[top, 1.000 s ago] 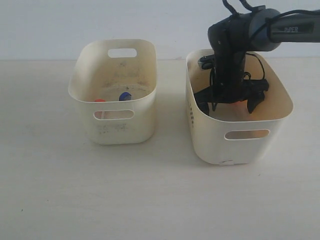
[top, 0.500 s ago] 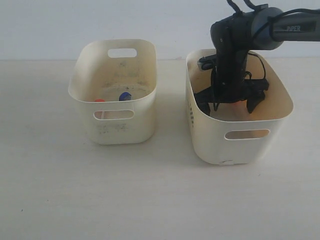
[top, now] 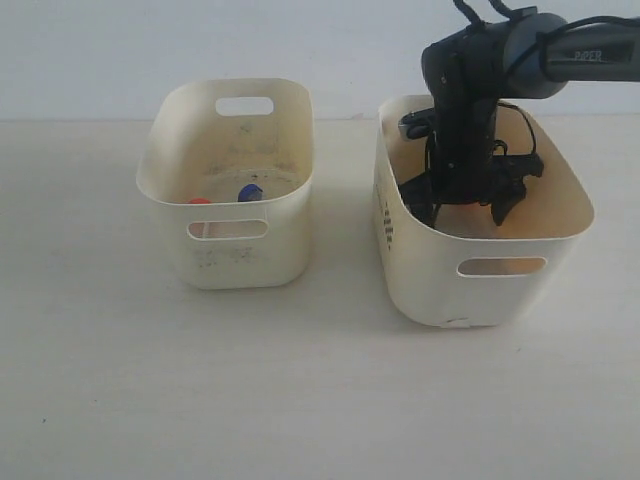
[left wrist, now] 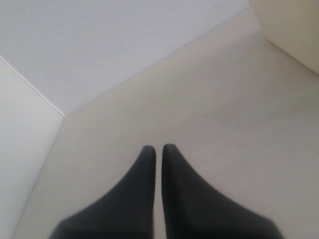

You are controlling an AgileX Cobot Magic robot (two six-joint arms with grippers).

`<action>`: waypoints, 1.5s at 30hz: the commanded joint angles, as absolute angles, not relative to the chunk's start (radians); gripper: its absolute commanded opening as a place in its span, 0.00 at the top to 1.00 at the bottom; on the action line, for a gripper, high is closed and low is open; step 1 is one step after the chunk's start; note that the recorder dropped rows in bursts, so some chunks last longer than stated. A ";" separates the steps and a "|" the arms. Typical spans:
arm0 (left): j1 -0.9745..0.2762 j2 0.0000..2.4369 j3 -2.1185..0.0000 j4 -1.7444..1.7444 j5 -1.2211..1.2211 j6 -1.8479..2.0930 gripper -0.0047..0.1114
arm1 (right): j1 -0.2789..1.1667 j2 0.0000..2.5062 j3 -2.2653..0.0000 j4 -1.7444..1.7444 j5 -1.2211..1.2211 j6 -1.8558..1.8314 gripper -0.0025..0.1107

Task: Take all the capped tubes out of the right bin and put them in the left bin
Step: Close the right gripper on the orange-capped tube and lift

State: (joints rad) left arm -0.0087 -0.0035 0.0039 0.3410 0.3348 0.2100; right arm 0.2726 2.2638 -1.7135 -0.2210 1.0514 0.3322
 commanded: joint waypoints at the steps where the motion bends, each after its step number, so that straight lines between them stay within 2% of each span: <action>1: -0.010 0.000 0.000 0.338 0.330 0.211 0.92 | 0.280 2.303 -1.697 -0.113 1.044 0.355 0.55; 4: -0.010 0.000 0.000 0.338 0.330 0.211 0.92 | 0.280 2.303 -1.697 -0.113 1.041 0.360 0.62; 23: -0.010 0.000 0.000 0.338 0.330 0.211 0.92 | 0.280 2.303 -1.697 -0.193 1.051 0.369 0.63; 32: -0.010 0.000 0.000 0.338 0.330 0.211 0.92 | 0.280 2.303 -1.697 -0.207 1.065 0.355 0.98; 45: -0.010 0.000 0.000 0.338 0.330 0.211 0.92 | 0.280 2.215 -1.697 -0.236 1.052 0.392 0.98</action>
